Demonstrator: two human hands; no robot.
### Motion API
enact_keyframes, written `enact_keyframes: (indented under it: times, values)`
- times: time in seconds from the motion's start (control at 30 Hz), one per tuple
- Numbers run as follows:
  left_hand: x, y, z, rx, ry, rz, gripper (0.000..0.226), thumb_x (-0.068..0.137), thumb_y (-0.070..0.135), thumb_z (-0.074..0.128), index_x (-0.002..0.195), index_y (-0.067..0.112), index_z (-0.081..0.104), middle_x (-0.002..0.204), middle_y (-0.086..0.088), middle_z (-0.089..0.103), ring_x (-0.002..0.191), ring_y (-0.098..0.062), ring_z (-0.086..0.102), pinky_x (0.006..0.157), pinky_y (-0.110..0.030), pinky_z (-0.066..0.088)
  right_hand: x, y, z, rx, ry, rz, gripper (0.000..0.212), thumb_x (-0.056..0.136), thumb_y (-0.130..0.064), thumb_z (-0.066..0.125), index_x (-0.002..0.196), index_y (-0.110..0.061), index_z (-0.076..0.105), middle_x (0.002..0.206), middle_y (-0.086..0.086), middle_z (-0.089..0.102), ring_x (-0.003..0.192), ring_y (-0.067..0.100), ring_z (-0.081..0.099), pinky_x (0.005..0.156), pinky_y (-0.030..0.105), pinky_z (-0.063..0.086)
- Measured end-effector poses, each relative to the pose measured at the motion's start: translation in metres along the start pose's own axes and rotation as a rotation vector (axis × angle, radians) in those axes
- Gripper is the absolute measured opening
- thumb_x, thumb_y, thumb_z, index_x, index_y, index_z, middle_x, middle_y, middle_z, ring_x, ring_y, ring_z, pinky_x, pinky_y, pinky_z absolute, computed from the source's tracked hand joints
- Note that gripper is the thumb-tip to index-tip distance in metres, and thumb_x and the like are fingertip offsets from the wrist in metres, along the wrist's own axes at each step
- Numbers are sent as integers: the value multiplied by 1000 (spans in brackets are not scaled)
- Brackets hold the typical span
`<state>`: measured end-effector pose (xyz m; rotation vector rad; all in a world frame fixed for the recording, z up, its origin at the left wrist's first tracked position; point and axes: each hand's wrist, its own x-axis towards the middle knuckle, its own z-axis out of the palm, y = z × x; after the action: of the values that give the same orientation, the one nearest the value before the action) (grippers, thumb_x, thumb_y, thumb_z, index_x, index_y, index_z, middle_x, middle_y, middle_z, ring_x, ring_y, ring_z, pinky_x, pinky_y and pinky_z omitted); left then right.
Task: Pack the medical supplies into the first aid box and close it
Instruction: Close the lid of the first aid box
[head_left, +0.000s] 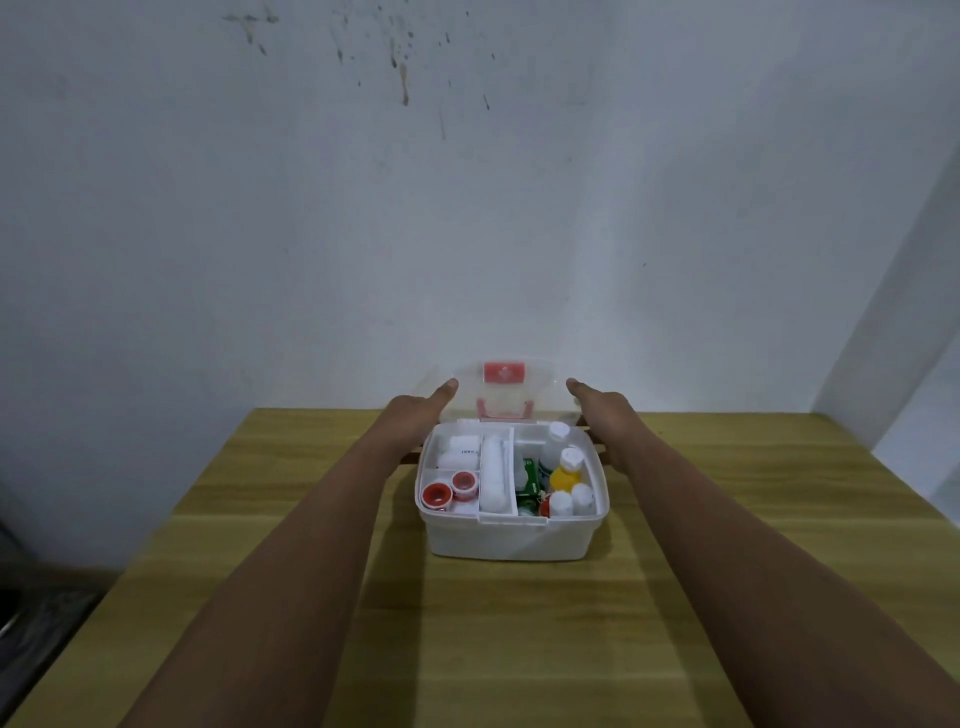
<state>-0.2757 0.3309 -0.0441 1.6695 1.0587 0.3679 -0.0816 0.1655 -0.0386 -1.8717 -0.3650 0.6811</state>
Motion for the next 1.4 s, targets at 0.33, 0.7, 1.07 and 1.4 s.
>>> enact_keyframes:
  times: [0.33, 0.7, 1.07, 1.4]
  values:
    - [-44, 29, -3, 6, 57, 132, 98, 84, 85, 42, 157, 20, 36, 160, -5, 39, 136, -32, 49, 103, -48, 47, -53, -24, -11, 37, 90, -172, 93, 92, -77, 46, 134, 5, 60, 133, 21, 66, 122, 39, 63, 100, 53, 49]
    - [-91, 19, -3, -58, 168, 201, 62, 89, 84, 31, 83, 25, 48, 89, 6, 51, 97, -23, 53, 102, -52, 48, -94, 1, -12, 21, 168, -279, 74, 91, -79, 44, 66, -9, 48, 68, 8, 51, 65, 23, 49, 72, 38, 41]
    - [-104, -29, 13, 16, 206, 253, 72, 97, 67, 46, 139, 9, 55, 134, -6, 60, 108, -23, 64, 100, -45, 47, -113, 53, -1, -113, 186, -423, 60, 92, -65, 61, 67, -11, 47, 61, -2, 49, 60, 17, 48, 61, 34, 36]
    - [-107, -56, 32, 75, 253, 325, 71, 100, 56, 52, 159, 21, 34, 161, -5, 38, 146, -28, 38, 112, -42, 36, -114, 81, 13, -79, 194, -484, 42, 95, -58, 60, 116, -22, 70, 106, -4, 73, 101, 20, 68, 86, 39, 56]
